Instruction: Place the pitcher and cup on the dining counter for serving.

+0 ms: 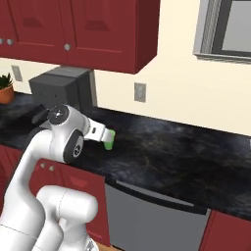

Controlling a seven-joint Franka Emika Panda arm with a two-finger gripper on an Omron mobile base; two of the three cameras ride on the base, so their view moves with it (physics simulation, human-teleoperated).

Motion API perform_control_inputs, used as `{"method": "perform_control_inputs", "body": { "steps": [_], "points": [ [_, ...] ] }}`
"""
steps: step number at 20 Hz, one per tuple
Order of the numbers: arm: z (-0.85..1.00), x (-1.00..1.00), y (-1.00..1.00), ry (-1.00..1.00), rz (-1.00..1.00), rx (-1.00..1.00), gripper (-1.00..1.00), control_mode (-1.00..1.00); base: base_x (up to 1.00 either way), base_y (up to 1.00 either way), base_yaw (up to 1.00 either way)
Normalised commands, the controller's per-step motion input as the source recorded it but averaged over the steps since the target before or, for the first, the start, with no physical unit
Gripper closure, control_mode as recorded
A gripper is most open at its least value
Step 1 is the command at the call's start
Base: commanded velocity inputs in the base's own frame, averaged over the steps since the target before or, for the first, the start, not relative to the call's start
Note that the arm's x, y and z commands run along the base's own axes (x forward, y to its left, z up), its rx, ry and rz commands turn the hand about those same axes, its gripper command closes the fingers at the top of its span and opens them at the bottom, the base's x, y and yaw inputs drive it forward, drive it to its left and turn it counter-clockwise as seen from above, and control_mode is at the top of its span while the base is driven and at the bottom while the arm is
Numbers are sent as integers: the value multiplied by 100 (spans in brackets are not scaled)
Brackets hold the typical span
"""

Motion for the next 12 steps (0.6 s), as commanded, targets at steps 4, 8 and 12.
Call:
{"method": "perform_control_inputs", "body": {
  "steps": [4,8,12],
  "points": [
    [0,0,0,0,0,0,-100,100,17,24,0],
    [0,0,0,0,0,0,-100,100,27,17,0],
    [0,0,0,0,0,0,-100,100,39,27,-3]
  ]
}}
